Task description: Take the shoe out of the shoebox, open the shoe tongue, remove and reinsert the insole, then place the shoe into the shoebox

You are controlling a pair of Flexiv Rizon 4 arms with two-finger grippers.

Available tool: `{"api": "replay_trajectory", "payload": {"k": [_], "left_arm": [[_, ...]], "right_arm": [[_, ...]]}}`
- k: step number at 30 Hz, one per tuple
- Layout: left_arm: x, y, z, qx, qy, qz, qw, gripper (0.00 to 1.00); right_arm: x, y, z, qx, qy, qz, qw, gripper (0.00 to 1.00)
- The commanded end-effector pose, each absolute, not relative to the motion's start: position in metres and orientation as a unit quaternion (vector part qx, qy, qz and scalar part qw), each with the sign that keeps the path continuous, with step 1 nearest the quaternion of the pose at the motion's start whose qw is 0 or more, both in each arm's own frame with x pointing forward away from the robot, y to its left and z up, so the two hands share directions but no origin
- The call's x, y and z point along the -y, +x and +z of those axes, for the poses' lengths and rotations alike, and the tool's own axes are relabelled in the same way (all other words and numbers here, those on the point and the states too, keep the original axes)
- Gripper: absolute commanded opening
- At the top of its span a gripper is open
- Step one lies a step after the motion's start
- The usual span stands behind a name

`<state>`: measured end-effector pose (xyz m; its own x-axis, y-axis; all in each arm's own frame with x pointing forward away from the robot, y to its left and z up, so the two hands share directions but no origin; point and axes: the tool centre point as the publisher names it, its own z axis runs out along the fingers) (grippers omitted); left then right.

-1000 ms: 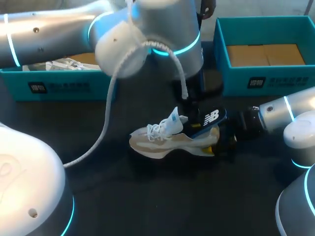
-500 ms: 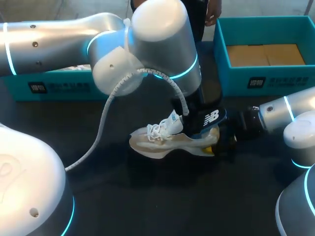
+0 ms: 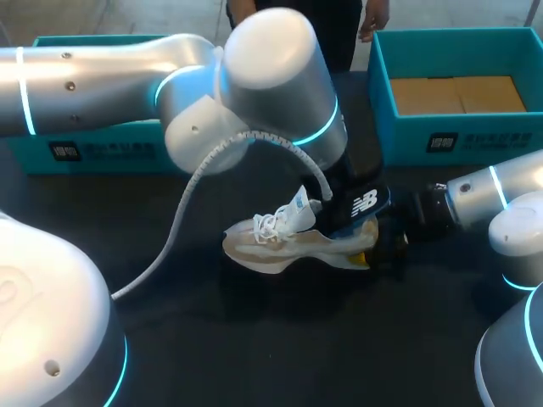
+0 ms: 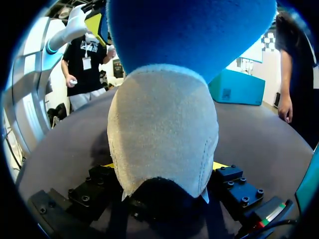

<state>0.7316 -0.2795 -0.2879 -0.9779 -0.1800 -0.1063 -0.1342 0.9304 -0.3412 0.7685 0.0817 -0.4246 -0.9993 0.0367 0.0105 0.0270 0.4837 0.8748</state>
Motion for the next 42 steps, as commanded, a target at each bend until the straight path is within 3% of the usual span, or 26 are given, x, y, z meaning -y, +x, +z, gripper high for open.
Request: {"api": "replay_trajectory", "payload": {"k": [1, 4, 5, 7, 32, 42], "left_arm": [[0.283, 0.733, -0.307, -0.979, -0.085, -0.174, 0.061, 0.62], [0.284, 0.733, -0.307, -0.979, -0.089, -0.177, 0.055, 0.61], [0.284, 0.733, -0.306, -0.979, -0.091, -0.177, 0.053, 0.66], [0.283, 0.731, -0.302, -0.980, -0.092, -0.170, 0.052, 1.00], [0.283, 0.731, -0.302, -0.980, -0.092, -0.170, 0.052, 1.00], [0.284, 0.740, -0.313, -0.969, -0.109, -0.173, 0.142, 1.00]], "right_arm": [[-0.083, 0.769, -0.425, -0.862, 0.019, 0.506, 0.005, 0.00], [-0.083, 0.769, -0.425, -0.862, 0.019, 0.506, 0.005, 0.00], [-0.083, 0.769, -0.425, -0.862, 0.019, 0.506, 0.005, 0.00], [-0.083, 0.769, -0.425, -0.862, 0.019, 0.506, 0.005, 0.00], [-0.083, 0.769, -0.425, -0.862, 0.019, 0.506, 0.005, 0.00], [-0.083, 0.769, -0.425, -0.862, 0.019, 0.506, 0.005, 0.00]]}}
